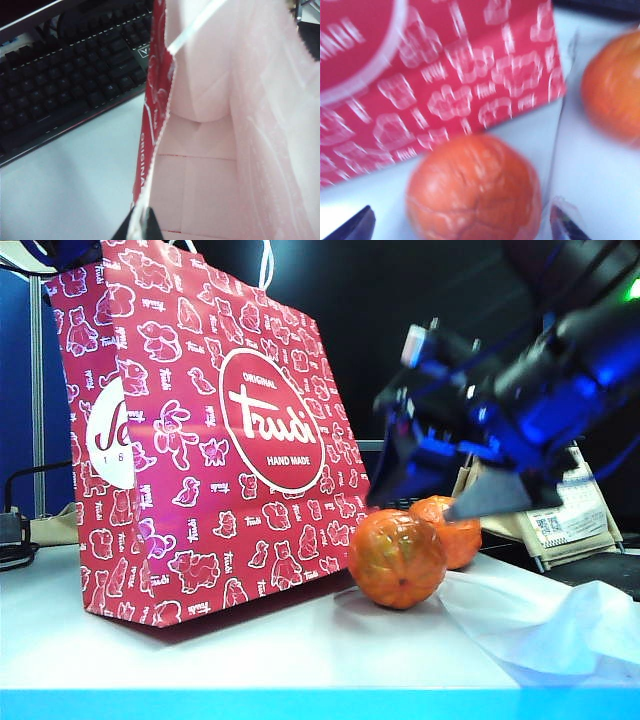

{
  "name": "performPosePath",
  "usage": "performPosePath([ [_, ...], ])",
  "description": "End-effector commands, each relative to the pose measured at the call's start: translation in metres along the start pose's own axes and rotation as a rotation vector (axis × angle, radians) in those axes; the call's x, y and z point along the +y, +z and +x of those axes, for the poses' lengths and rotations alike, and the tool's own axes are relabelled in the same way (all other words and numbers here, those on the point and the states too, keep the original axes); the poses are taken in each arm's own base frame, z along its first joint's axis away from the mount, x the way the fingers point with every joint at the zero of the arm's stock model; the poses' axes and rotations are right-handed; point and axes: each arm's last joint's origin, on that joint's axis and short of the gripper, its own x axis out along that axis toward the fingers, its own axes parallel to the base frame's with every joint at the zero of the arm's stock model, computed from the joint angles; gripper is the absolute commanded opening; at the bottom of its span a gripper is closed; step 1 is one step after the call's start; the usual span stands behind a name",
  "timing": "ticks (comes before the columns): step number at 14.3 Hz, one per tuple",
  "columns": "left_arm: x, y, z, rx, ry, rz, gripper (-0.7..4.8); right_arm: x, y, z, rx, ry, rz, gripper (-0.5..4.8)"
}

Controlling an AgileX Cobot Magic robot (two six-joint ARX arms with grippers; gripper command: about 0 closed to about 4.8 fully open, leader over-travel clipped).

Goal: Open the paper bag and put two oranges into the paper bag.

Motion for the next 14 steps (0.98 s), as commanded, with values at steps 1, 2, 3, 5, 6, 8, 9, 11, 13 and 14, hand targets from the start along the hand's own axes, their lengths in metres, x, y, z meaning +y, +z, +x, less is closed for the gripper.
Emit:
performPosePath([
  [1, -0.001, -0.006, 0.0, 0.059, -0.011, -0.019, -0.05, -0.001, -0.004, 0.012, 0.006, 0.03, 0.018, 4.79],
  [2, -0.001, -0.007, 0.0, 0.065, -0.016, -0.022, -0.05, -0.001, -0.004, 0.016, -0.006, 0.033, 0.024, 4.79],
  [3, -0.001, -0.007, 0.0, 0.068, -0.019, -0.023, -0.05, -0.001, -0.004, 0.019, -0.02, 0.036, 0.024, 4.79],
  [5, -0.002, -0.008, 0.0, 0.075, -0.021, -0.026, -0.05, -0.002, -0.006, 0.027, -0.036, 0.038, 0.026, 4.79],
  [6, -0.002, -0.008, 0.0, 0.075, -0.022, -0.026, -0.05, -0.003, -0.009, 0.031, -0.02, 0.035, 0.027, 4.79],
  [8, -0.002, -0.008, 0.0, 0.075, -0.021, -0.025, -0.05, -0.005, -0.016, 0.038, 0.001, 0.031, 0.03, 4.79],
  [9, -0.002, -0.008, 0.0, 0.075, -0.021, -0.025, -0.05, -0.005, -0.016, 0.04, -0.006, 0.033, 0.029, 4.79],
  [11, -0.002, -0.007, 0.0, 0.074, -0.021, -0.016, -0.05, -0.005, -0.014, 0.041, -0.033, 0.037, 0.026, 4.79],
  [13, -0.002, -0.007, -0.001, 0.073, -0.021, -0.016, -0.05, -0.005, -0.014, 0.041, -0.034, 0.038, 0.025, 3.77],
  [14, -0.002, -0.006, -0.002, 0.072, -0.02, -0.014, -0.05, -0.005, -0.014, 0.041, -0.035, 0.038, 0.025, 2.95],
])
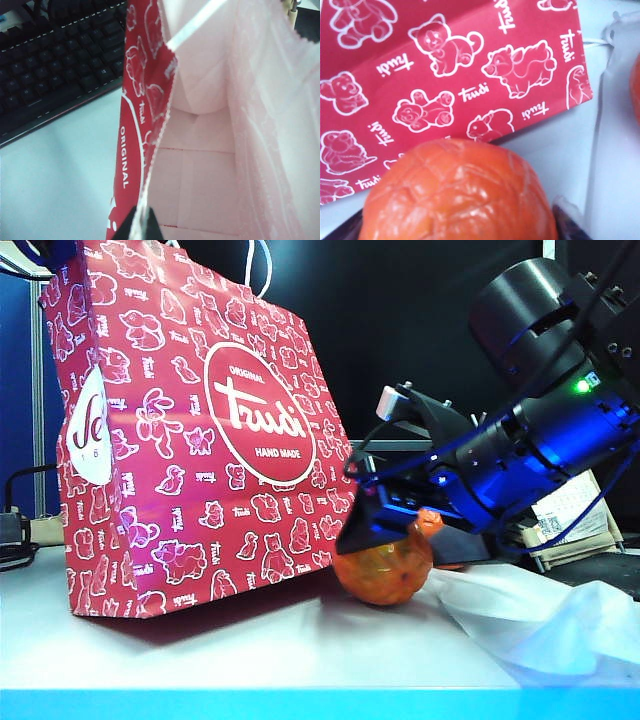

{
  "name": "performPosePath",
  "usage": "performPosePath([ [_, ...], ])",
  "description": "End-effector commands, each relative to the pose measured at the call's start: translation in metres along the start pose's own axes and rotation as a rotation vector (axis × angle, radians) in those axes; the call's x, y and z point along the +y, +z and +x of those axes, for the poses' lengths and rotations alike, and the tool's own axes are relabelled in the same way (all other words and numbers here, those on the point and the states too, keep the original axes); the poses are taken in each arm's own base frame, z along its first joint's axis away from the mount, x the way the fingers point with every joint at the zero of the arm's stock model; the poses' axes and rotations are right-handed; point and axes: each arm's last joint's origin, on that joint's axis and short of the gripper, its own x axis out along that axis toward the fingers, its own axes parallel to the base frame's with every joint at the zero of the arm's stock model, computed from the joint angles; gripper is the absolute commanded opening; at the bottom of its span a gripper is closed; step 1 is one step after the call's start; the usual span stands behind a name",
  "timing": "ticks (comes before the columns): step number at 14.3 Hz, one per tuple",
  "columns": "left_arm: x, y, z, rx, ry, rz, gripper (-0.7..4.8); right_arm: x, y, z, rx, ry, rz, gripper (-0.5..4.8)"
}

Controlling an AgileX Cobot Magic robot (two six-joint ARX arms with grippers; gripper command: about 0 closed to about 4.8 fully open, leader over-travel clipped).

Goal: Open the paper bag and put two oranges into the paper bag.

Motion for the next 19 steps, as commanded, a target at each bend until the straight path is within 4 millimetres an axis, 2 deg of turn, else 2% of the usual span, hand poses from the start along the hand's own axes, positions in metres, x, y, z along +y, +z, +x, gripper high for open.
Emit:
performPosePath([
  [1, -0.001, 0.0, -0.003, 0.023, -0.001, 0.009, -0.05, 0.001, 0.002, 0.0, -0.016, 0.001, -0.002, 2.03],
  [3, -0.001, 0.005, -0.007, 0.008, 0.003, 0.016, -0.05, 0.003, 0.006, 0.0, -0.032, 0.048, -0.006, 0.23],
  [4, -0.002, 0.008, -0.009, 0.0, 0.004, 0.019, -0.05, 0.005, 0.01, -0.001, -0.034, 0.084, -0.008, -0.05],
  [7, -0.002, 0.011, -0.012, -0.013, 0.006, 0.024, -0.05, 0.008, 0.023, -0.007, -0.058, 0.091, -0.012, -0.05],
  [9, -0.002, 0.01, -0.012, -0.003, 0.004, 0.036, -0.05, 0.014, 0.04, -0.021, -0.096, 0.094, -0.018, -0.05],
  [11, -0.002, 0.01, -0.012, -0.001, 0.004, 0.038, -0.05, 0.021, 0.062, -0.043, -0.167, 0.108, -0.034, -0.05],
  [12, -0.003, 0.009, -0.012, 0.006, 0.002, 0.034, -0.05, 0.028, 0.083, -0.063, -0.228, 0.12, -0.051, -0.05],
  [14, -0.003, 0.008, -0.012, 0.021, -0.001, 0.028, -0.05, 0.04, 0.121, -0.091, -0.321, 0.14, -0.096, -0.05],
  [17, -0.003, 0.007, -0.012, 0.022, -0.001, 0.026, -0.05, 0.063, 0.197, -0.13, -0.419, 0.202, -0.231, -0.05],
  [19, -0.003, 0.007, -0.012, 0.022, -0.001, 0.026, -0.05, 0.07, 0.226, -0.137, -0.44, 0.199, -0.268, -0.05],
])
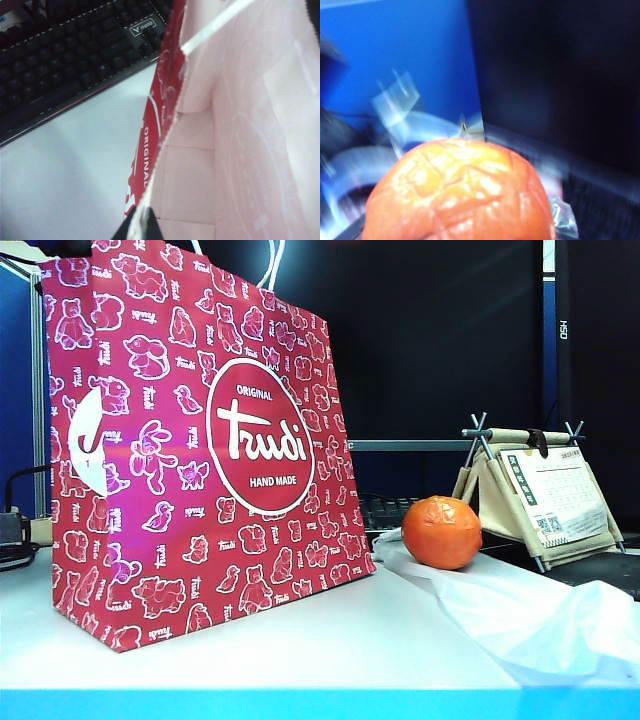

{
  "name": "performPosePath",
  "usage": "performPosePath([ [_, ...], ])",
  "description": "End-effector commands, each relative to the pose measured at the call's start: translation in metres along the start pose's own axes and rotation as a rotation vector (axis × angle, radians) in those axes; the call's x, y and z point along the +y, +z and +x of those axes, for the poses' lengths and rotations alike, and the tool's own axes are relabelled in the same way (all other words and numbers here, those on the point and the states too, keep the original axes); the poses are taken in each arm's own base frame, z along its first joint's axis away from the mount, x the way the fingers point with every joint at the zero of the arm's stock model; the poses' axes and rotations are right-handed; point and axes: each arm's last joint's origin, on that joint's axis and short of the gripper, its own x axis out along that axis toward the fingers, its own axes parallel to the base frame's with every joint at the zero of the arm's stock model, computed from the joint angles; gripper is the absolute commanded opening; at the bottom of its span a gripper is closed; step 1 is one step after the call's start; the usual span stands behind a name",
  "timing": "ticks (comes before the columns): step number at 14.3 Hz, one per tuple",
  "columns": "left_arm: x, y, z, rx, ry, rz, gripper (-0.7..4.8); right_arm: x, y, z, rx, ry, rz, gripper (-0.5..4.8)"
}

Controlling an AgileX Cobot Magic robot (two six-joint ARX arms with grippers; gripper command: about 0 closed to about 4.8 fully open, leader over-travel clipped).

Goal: Open the paper bag and put two oranges into the paper bag.

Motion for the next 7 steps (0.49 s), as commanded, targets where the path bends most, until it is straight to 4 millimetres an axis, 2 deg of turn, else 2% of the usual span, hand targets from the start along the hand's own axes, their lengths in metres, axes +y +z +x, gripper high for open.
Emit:
performPosePath([
  [1, 0.0, 0.0, -0.001, 0.0, 0.001, 0.0, -0.05, -0.002, 0.025, 0.015, 0.02, 0.028, -0.042, -0.05],
  [4, 0.0, -0.001, -0.001, 0.014, 0.001, 0.001, -0.05, -0.003, 0.033, 0.042, 0.056, 0.131, -0.03, -0.05],
  [7, -0.001, -0.002, -0.001, 0.021, -0.002, 0.0, -0.05, -0.002, 0.033, 0.052, 0.063, 0.159, -0.028, -0.05],
])
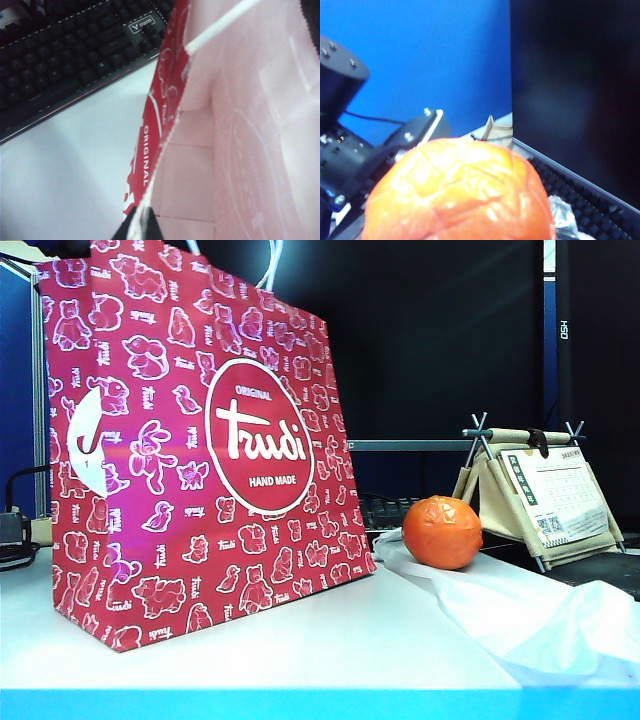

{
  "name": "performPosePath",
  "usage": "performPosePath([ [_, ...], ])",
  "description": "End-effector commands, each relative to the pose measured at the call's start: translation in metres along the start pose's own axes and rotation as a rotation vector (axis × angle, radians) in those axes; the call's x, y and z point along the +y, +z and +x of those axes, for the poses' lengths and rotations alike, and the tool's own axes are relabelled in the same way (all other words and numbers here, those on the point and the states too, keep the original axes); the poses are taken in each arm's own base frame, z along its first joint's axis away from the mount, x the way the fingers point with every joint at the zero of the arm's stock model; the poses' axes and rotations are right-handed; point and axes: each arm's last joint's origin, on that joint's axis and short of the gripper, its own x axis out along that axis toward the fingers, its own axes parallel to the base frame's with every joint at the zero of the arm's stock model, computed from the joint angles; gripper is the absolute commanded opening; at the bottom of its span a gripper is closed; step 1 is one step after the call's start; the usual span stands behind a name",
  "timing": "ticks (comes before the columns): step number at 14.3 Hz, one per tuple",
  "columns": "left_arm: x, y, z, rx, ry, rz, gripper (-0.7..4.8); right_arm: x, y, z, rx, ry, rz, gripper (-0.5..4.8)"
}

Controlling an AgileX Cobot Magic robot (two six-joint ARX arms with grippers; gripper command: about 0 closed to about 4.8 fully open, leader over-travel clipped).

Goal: Open the paper bag and put two oranges into the paper bag.

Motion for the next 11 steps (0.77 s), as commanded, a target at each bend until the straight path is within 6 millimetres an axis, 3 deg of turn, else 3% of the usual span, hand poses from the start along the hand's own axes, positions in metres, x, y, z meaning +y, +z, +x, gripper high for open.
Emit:
performPosePath([
  [1, 0.0, -0.001, -0.001, 0.013, -0.002, -0.001, -0.05, 0.002, 0.005, 0.001, -0.026, 0.02, -0.015, -0.05],
  [7, -0.001, -0.003, -0.001, 0.036, -0.009, 0.008, -0.05, 0.006, 0.032, -0.004, -0.12, 0.049, -0.032, -0.05],
  [11, -0.001, -0.003, -0.001, 0.032, -0.008, 0.009, -0.05, 0.02, 0.017, 0.023, -0.067, 0.139, 0.004, -0.05],
])
